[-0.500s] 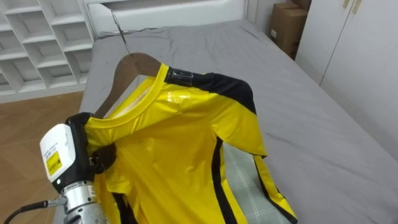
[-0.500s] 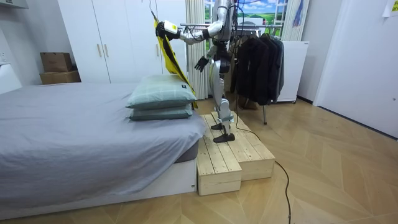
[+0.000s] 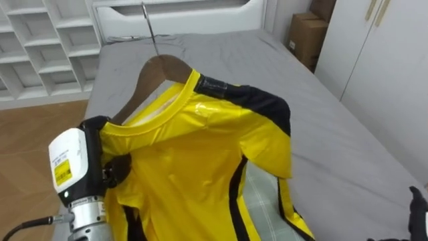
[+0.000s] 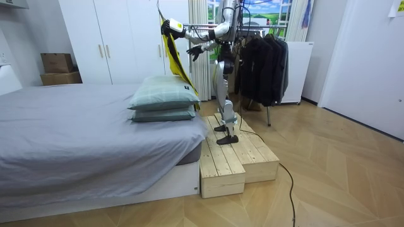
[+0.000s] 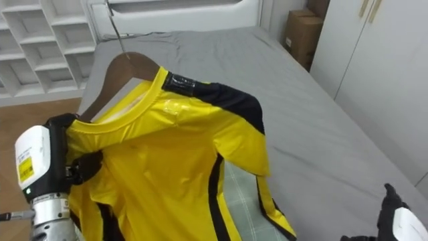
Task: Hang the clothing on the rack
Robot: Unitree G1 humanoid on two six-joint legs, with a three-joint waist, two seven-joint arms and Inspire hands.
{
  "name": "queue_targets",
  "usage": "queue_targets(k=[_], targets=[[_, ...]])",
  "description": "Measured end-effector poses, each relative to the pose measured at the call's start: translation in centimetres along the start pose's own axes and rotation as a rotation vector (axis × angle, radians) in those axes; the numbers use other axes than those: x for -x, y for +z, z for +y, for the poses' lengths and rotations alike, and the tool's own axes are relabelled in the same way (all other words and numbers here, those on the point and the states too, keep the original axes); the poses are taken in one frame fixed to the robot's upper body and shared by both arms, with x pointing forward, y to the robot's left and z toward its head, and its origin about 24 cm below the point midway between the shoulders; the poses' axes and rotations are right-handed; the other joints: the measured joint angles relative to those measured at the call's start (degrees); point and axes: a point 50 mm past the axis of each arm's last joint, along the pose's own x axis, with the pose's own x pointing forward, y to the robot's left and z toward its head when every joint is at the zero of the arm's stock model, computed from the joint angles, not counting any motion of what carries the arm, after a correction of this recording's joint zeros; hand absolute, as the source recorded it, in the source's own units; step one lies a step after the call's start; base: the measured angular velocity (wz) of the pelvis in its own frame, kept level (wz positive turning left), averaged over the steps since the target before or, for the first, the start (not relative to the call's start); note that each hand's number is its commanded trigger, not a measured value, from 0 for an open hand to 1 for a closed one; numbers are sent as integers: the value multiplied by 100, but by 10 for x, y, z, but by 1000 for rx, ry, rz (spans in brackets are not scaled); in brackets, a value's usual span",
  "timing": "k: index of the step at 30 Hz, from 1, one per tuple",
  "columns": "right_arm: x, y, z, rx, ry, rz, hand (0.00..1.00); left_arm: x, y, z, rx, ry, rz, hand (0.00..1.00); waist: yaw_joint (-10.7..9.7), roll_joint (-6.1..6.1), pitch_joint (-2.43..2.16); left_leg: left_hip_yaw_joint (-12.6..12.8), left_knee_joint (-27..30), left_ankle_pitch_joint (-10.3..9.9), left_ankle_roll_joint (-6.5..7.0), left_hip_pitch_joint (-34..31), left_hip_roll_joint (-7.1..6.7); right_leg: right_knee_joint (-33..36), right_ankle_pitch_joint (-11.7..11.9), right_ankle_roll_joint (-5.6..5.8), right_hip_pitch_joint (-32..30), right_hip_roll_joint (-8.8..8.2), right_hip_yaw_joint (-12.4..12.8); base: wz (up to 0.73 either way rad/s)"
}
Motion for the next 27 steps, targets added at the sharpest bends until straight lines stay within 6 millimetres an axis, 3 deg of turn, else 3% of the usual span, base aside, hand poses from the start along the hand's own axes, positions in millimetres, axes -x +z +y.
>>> queue_targets(k=[13, 19, 23, 27], targets=[[-7, 40, -22, -11, -125, -179, 0, 8, 10, -11, -6, -87, -9, 100, 40, 62, 0, 36, -93, 0, 0, 26, 4, 18, 2, 2, -12, 9, 56, -2], [-3, 55, -14, 16, -74, -249, 0, 7, 18, -13, 3, -118, -15, 100, 123, 85, 15, 154, -102, 0, 0, 32, 27, 72, 10, -1, -84, 23, 160, -10], [1, 61, -8, 46, -51, -290, 0, 6, 23, -12, 19, -113, -28, 100, 184, 134, 73, 166, -102, 0, 0, 26, 25, 99, 10, -1, -108, 18, 161, 0], [4, 67, -1, 58, -24, -323, 0, 6, 23, -13, 19, -125, -29, 100, 186, 138, 77, 167, -94, 1, 0, -9, 25, 100, 9, -1, -166, 15, 155, 0]])
